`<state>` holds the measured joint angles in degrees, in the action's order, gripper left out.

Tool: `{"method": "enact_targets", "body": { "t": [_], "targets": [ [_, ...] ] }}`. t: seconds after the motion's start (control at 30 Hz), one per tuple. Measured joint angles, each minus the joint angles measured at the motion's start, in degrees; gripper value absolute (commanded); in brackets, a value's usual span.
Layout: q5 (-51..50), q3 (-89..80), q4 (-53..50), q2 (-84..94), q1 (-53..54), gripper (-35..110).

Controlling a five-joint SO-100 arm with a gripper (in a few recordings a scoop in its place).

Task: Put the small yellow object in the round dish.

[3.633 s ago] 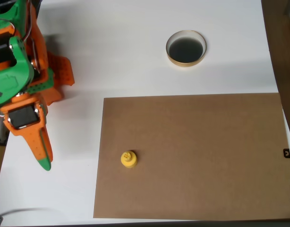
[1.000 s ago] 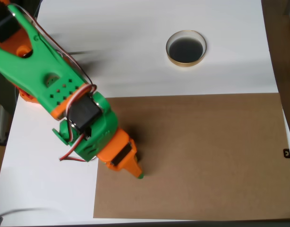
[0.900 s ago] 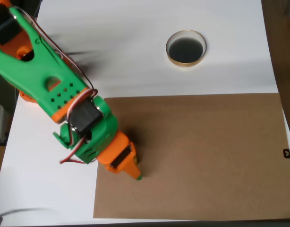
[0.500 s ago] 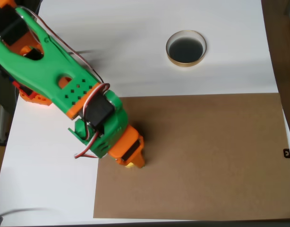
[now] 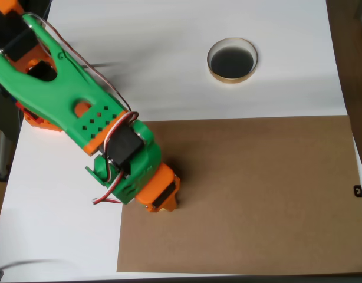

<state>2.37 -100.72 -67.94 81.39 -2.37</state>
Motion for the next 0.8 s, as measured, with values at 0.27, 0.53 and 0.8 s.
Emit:
{"method": "enact_targets", "body": {
  "t": [0.27,0.53,0.8],
  "targets": [
    [2.1,1.6,-1.6,0.0,-1.0,0],
    [5.3,4.7,-4.5,0.9,-2.7,-1],
    [8.4,8.7,-8.2,3.4,-6.7,-1]
  ]
}}
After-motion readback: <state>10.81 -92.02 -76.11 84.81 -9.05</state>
